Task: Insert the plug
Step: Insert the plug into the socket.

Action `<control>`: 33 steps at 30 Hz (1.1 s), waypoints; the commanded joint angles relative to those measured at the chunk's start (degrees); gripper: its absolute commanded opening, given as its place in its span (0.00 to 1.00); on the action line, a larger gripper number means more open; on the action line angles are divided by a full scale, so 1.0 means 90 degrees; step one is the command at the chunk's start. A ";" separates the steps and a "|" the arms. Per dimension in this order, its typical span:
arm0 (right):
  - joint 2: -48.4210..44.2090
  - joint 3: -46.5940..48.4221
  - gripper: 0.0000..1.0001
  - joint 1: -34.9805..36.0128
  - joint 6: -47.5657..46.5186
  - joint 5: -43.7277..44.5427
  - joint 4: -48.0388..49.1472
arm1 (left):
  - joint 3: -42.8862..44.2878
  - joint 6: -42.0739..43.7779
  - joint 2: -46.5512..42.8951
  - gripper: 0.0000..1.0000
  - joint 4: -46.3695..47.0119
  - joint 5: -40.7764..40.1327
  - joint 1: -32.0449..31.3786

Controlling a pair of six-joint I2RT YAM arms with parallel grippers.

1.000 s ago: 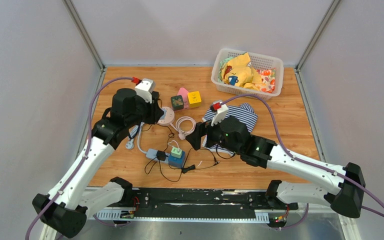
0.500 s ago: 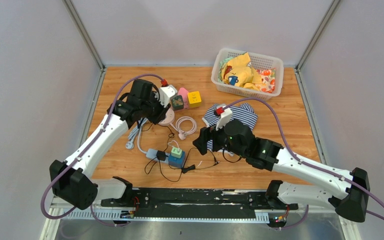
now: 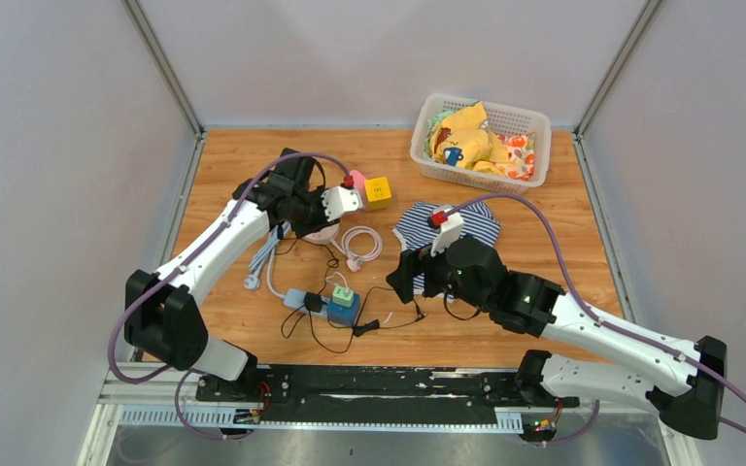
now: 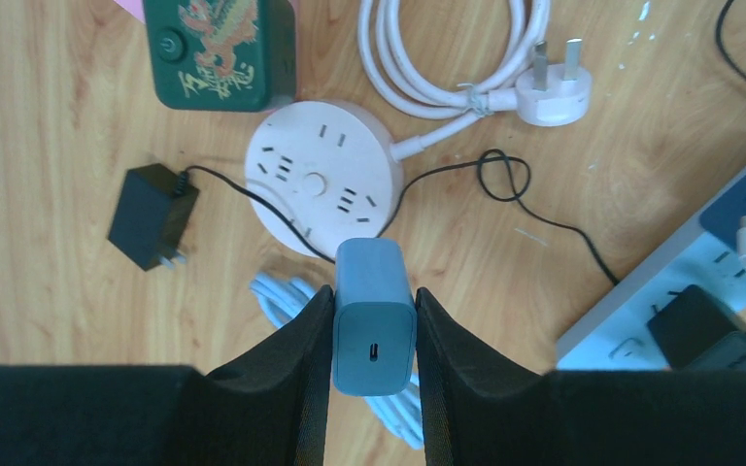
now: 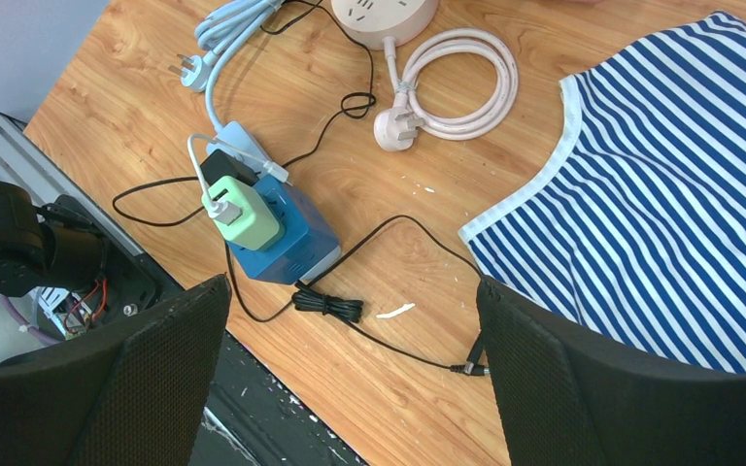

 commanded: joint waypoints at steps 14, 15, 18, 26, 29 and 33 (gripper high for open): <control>-0.0512 -0.0076 0.95 0.0078 -0.0210 0.0528 -0.0455 | 0.1482 0.1546 0.1718 0.00 -0.1295 0.0220 0.0201; -0.0508 -0.0067 0.95 0.0070 -0.0226 0.0552 -0.0468 | 0.1532 0.1557 0.1794 0.00 -0.1317 0.0252 0.0202; -0.0500 -0.0048 0.95 0.0073 -0.0253 0.0600 -0.0479 | 0.1707 0.1643 0.2062 0.00 -0.1448 0.0334 0.0221; -0.0380 0.0048 0.95 0.0078 -0.0337 0.0692 -0.0471 | 0.2244 0.1897 0.2672 0.00 -0.1736 0.0511 0.0324; -0.0317 0.0069 0.95 0.0078 -0.0368 0.0717 -0.0471 | 0.2476 0.1956 0.2856 0.00 -0.1871 0.0536 0.0362; -0.0258 0.0118 0.95 0.0078 -0.0428 0.0771 -0.0471 | 0.2685 0.1964 0.3055 0.00 -0.2035 0.0689 0.0388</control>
